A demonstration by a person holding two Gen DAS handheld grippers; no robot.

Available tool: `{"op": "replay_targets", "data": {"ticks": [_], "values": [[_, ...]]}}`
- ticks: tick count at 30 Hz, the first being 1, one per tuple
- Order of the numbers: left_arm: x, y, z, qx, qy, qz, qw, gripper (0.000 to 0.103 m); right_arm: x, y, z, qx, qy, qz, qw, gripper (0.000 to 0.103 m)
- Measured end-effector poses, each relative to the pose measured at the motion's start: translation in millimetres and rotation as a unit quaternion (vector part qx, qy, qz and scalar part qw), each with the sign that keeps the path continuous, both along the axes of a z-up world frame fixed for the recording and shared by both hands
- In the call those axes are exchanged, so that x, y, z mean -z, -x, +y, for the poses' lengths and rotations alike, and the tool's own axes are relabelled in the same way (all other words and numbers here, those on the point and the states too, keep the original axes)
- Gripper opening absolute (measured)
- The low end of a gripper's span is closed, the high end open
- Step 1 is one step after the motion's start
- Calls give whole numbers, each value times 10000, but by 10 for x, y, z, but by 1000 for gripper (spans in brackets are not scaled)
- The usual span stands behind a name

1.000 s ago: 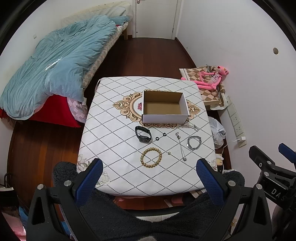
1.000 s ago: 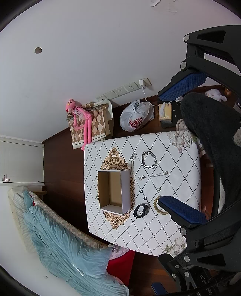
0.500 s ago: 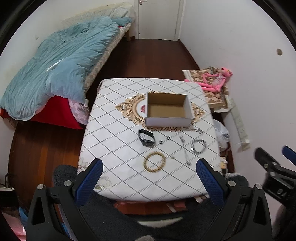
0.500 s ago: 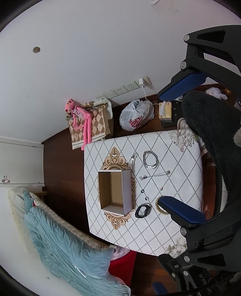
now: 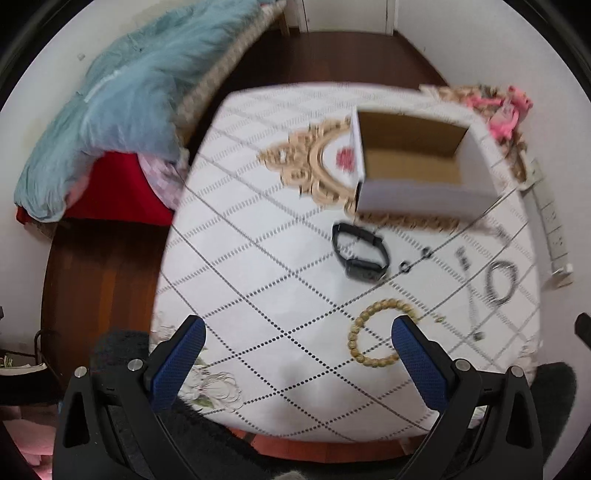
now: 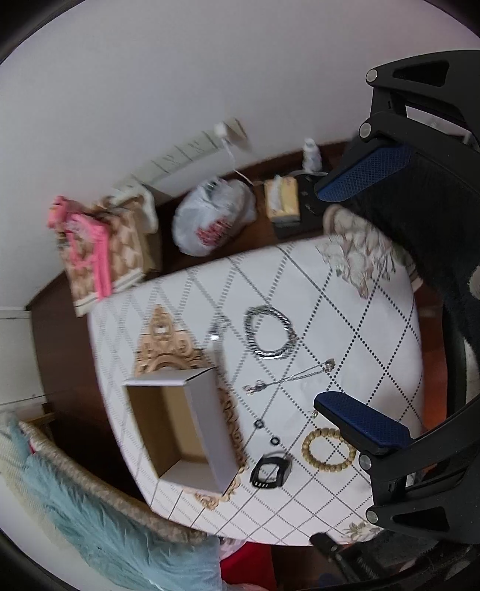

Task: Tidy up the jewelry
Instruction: 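Grasp the wooden bead bracelet with the left gripper while the right gripper grasps the silver chain bracelet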

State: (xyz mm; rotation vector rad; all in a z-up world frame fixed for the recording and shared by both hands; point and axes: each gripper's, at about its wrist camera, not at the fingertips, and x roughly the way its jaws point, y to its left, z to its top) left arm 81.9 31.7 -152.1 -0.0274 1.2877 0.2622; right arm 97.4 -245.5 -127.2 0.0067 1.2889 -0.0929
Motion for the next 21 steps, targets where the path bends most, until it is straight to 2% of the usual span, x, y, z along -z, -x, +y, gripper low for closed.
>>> {"op": "replay_targets", "data": {"ticks": [5,7,9,10,12,13,15,17,18,19,20,21], "values": [[477,-41,-20,124,252,381,9989,102,462,-123,-15,126,-161,298,9993,100],[603,-62,-50,191,341,448,9982,96,622,-163,-36,165,-201,428,9987,98],[736,-78,-92,287,352,586,9972,82,729,-200,-55,216,-200,517,9982,97],[800,-90,-113,337,382,644,9966,79,771,-212,-67,230,-211,532,9981,97],[892,-108,-145,400,409,711,9958,64,835,-229,-86,269,-187,570,9978,97],[929,-115,-167,450,435,713,9955,61,858,-236,-95,282,-192,584,9977,97],[1004,-131,-207,516,490,730,9948,43,882,-253,-117,319,-194,606,9975,97],[1004,-119,-246,590,555,608,9949,36,903,-274,-141,343,-199,620,9973,97],[1001,-113,-261,632,593,559,9947,26,912,-283,-152,358,-204,623,9972,97],[1002,-106,-278,687,674,533,9939,20,919,-294,-161,370,-213,623,9971,97],[1003,-99,-299,722,742,519,9933,8,925,-309,-180,382,-216,624,9971,97],[1002,-93,-325,742,736,513,9932,7,931,-327,-194,397,-216,625,9970,97]]}}
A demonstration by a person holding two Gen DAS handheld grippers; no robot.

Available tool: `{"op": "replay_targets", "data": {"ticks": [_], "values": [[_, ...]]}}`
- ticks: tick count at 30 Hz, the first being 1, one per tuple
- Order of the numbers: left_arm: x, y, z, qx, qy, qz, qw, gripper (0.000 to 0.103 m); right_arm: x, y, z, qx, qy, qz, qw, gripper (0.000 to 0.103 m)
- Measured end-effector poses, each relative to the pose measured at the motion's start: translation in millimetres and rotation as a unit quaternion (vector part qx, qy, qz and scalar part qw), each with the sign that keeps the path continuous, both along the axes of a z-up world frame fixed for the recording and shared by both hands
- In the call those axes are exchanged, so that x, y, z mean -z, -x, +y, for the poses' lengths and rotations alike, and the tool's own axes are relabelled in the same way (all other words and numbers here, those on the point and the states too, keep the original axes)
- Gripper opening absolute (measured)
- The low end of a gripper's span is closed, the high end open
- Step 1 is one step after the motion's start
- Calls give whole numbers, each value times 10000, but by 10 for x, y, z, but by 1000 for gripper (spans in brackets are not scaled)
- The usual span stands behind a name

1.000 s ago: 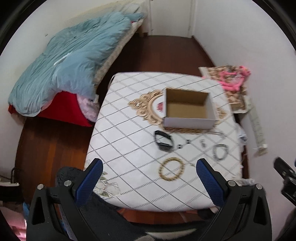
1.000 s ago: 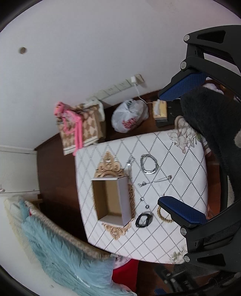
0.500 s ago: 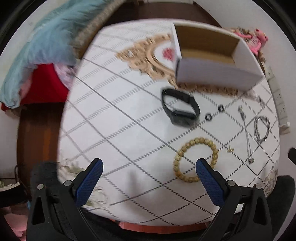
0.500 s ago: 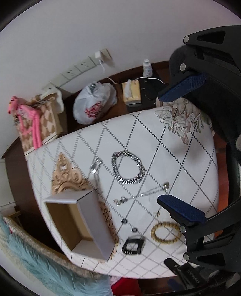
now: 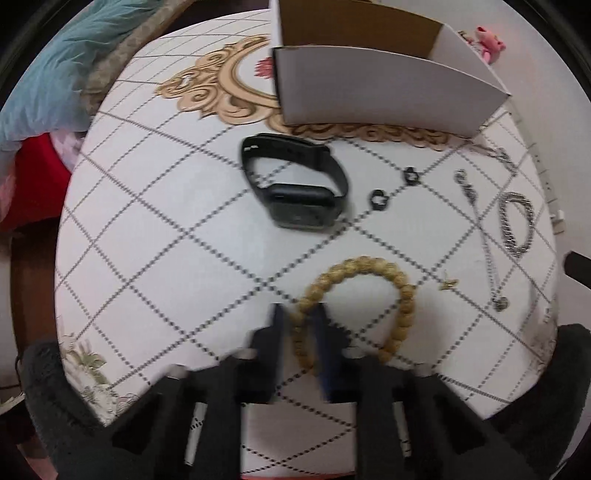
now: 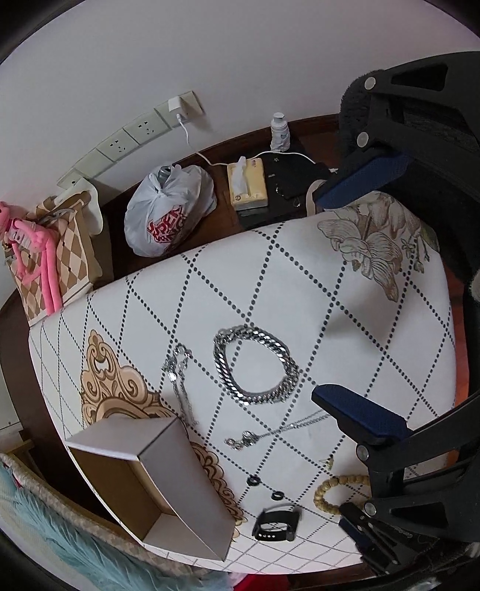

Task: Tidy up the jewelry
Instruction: 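Grasp the wooden bead bracelet with the left gripper while the right gripper grasps the silver chain bracelet, then carry both bracelets into the cardboard box and open both grippers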

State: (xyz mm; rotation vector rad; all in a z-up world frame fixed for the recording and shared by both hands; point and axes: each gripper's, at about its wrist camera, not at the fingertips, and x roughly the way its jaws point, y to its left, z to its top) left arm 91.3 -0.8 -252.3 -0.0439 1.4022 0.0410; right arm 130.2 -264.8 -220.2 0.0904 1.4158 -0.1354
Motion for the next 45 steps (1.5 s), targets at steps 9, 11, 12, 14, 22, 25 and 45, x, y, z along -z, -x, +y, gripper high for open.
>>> {"op": "replay_targets", "data": {"ticks": [9,11,12,14,22,25,45], "values": [[-384,77,-33,-48,173,-427,9989,7,125,-208,-81,122,-150,-105,9998,75],[-505,60,-23,-96,226,-568,9981,7,198,-289,-58,129,-167,-129,9997,70],[-565,65,-25,-101,241,-631,9977,7,228,-327,-39,115,-176,-146,9997,68],[-673,63,-21,-122,259,-759,9967,7,281,-401,13,71,-76,-211,9997,67],[-843,-30,108,-133,273,-983,9947,7,433,-549,287,-437,178,-346,9983,5],[-900,-21,111,-139,291,-1053,9939,7,425,-521,335,-503,-75,-341,9981,4],[-1754,-774,231,96,891,-1669,9819,7,-1151,-685,773,-1237,-1531,-1386,9706,4]]}}
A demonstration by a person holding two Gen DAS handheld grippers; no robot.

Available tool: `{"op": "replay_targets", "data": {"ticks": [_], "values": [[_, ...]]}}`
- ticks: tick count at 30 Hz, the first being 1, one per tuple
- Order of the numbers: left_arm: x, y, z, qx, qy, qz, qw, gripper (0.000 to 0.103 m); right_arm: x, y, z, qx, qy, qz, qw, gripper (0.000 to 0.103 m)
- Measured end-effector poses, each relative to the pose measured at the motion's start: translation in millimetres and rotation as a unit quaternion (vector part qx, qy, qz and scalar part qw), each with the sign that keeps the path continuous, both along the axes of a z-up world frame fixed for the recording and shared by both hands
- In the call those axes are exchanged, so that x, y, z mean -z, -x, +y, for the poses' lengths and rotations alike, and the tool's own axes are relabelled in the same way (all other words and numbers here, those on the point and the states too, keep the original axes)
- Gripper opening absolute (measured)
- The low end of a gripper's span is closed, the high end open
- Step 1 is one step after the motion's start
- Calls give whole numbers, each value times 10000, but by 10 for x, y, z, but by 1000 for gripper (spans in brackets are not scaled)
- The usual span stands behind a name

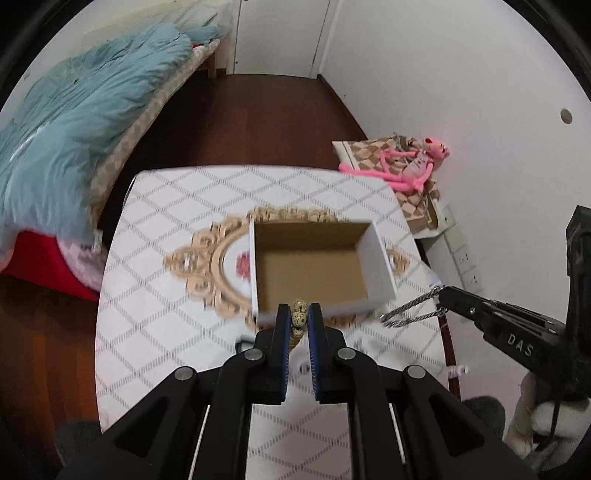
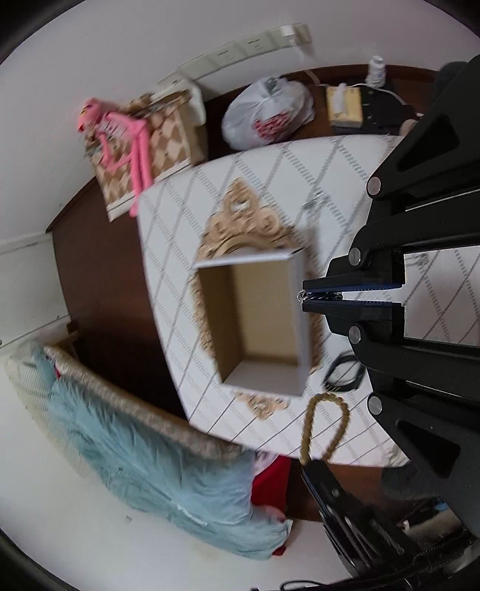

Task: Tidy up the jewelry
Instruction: 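Carry both bracelets into the cardboard box and open both grippers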

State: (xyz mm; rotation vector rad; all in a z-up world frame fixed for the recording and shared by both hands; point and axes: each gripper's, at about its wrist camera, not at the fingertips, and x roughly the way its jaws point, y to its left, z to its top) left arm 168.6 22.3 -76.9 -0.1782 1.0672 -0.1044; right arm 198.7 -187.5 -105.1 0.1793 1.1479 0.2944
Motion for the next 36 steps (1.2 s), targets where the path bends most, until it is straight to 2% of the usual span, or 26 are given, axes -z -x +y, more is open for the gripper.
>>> {"op": "replay_targets", "data": {"ticks": [3,7,14,20,22,23,24,25,27,28,29,30,31,32,35,36], "values": [[34,-303,39,36,252,198,9995,7,-53,-260,122,-103,33,-18,9999,4],[100,-636,45,80,307,334,9989,7,47,-596,288,-252,140,157,9995,4],[334,-1009,46,120,551,658,9962,7,351,-982,426,-335,304,521,9976,4],[472,-1192,97,-47,552,944,9940,11,525,-1151,465,-348,316,708,9964,4],[486,-1217,115,-115,323,969,9947,23,552,-1183,487,-403,295,741,9960,4],[485,-1224,125,-131,213,925,9954,47,572,-1206,507,-446,289,784,9955,4],[484,-1223,152,-201,101,867,9960,77,588,-1231,525,-479,268,828,9951,4],[487,-1212,187,-306,-30,815,9962,85,619,-1250,529,-523,219,906,9943,4],[492,-1188,258,-418,-154,702,9965,86,702,-1292,527,-499,304,1059,9927,6],[514,-1174,290,-496,-325,711,9957,86,757,-1307,514,-483,399,1134,9916,10],[533,-1175,307,-535,-445,736,9949,87,787,-1305,500,-431,599,1142,9907,29],[561,-1164,333,-583,-582,760,9937,92,799,-1297,486,-401,715,1113,9904,55],[581,-1146,353,-625,-684,765,9928,95,800,-1275,467,-388,763,1050,9908,65],[596,-1122,373,-663,-755,745,9922,98,803,-1259,445,-374,824,1021,9907,73],[618,-1019,419,-784,-955,544,9908,103,790,-1160,427,-332,1158,832,9892,74],[631,-986,417,-811,-1050,511,9898,103,797,-1116,431,-306,1321,782,9877,82]]}}
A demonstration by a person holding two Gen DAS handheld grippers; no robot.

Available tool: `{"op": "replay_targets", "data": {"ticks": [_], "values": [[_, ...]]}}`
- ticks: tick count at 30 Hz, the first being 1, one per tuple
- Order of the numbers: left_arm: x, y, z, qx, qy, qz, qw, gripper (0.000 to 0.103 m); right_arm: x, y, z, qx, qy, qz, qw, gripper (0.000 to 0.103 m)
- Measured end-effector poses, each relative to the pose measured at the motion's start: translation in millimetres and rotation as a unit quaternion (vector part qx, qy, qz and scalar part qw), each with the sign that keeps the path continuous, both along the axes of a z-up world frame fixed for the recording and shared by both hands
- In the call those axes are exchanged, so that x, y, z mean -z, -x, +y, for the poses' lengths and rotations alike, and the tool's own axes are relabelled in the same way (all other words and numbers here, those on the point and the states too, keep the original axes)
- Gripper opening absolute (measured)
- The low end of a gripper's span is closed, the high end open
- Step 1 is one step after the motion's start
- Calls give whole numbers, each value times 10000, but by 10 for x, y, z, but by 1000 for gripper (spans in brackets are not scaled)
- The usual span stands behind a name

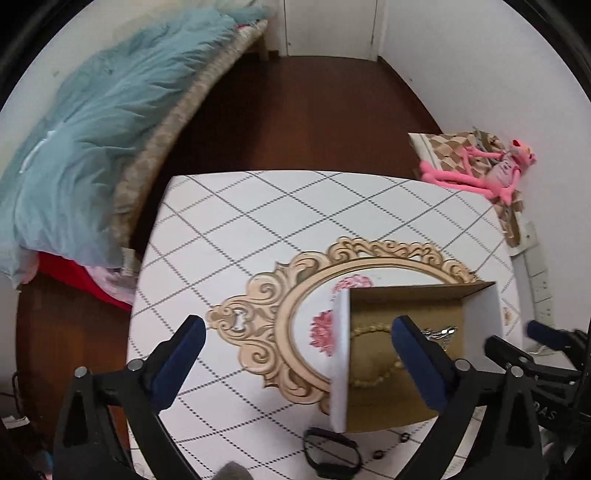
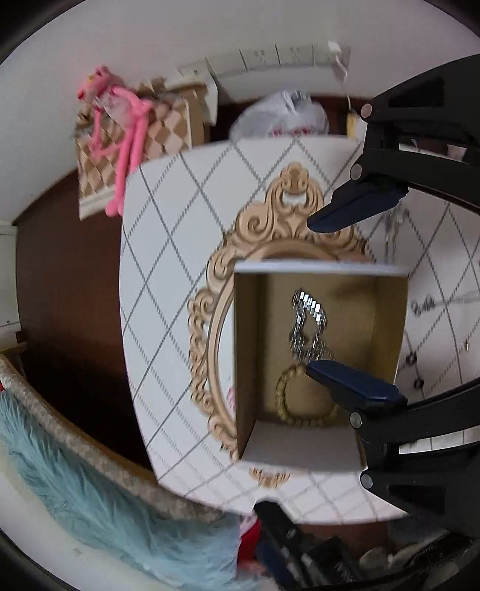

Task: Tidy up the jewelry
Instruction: 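Carry both bracelets into the cardboard box and open both grippers, then lower the right gripper onto the silver chain necklace and grasp it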

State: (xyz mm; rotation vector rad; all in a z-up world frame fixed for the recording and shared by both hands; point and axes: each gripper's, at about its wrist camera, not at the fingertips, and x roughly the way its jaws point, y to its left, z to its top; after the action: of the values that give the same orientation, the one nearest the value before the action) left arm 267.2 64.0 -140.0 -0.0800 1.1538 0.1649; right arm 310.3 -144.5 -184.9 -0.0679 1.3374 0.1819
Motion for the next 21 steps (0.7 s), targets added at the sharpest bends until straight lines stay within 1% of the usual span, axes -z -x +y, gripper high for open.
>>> {"op": "replay_targets", "data": {"ticks": [2,4,10,15,21], "values": [[25,66,-6,-20,-101,-39,9999,103,35,82,-2,20,184,-71,9998,94],[58,130,-16,-11,-109,-44,9999,103,93,165,13,12,344,-94,9994,95],[129,294,-64,-17,-142,2,9999,103,182,339,27,56,534,-182,9984,95],[108,365,-66,-48,-165,-34,9998,103,161,394,38,100,494,-239,9984,95],[-12,451,-93,-48,-142,-172,9997,103,38,460,33,141,384,-362,9985,95]]}}
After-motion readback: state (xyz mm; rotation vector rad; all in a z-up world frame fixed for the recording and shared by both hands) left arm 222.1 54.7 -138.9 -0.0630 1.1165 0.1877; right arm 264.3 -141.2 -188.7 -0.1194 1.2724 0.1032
